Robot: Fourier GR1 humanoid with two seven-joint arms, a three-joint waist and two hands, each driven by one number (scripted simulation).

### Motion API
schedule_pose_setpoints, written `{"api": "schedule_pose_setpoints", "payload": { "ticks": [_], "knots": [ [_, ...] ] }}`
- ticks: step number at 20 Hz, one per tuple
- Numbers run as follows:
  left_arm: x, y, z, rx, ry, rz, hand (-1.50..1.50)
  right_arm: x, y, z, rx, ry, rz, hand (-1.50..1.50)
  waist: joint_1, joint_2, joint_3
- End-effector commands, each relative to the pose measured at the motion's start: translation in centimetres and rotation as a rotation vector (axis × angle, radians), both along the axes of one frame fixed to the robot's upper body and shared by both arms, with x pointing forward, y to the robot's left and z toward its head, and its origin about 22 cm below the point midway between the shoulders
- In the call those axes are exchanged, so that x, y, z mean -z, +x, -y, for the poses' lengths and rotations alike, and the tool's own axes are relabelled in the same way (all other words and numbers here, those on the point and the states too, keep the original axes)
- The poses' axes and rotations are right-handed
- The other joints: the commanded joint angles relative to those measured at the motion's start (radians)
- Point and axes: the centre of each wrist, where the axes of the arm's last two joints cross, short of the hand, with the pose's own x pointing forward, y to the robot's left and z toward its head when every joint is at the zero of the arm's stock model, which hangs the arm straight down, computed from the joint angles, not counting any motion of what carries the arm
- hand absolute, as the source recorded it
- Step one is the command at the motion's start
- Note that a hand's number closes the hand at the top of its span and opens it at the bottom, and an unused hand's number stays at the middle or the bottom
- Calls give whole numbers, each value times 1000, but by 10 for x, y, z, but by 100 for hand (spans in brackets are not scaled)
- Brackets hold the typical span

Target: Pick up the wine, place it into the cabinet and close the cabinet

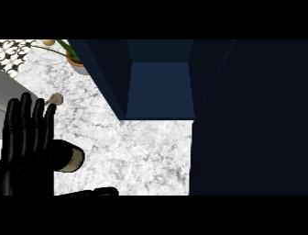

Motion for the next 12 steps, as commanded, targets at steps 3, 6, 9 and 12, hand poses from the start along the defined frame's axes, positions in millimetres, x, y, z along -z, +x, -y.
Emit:
{"api": "schedule_pose_setpoints", "payload": {
  "ticks": [3,6,9,12],
  "knots": [
    [-20,-12,29,0,-27,1,-150,-18,-10,21,-19,8,-10,-150,1,1,1],
    [-24,-21,27,-9,-49,0,-150,-43,-24,-4,-19,0,-19,-150,5,0,0],
    [-46,-21,38,-10,-45,12,-150,-27,-13,-12,-17,20,-13,-150,3,1,1],
    [-53,-28,40,-20,-75,-1,-150,-21,-11,-15,-13,27,8,-150,3,1,1]
  ]
}}
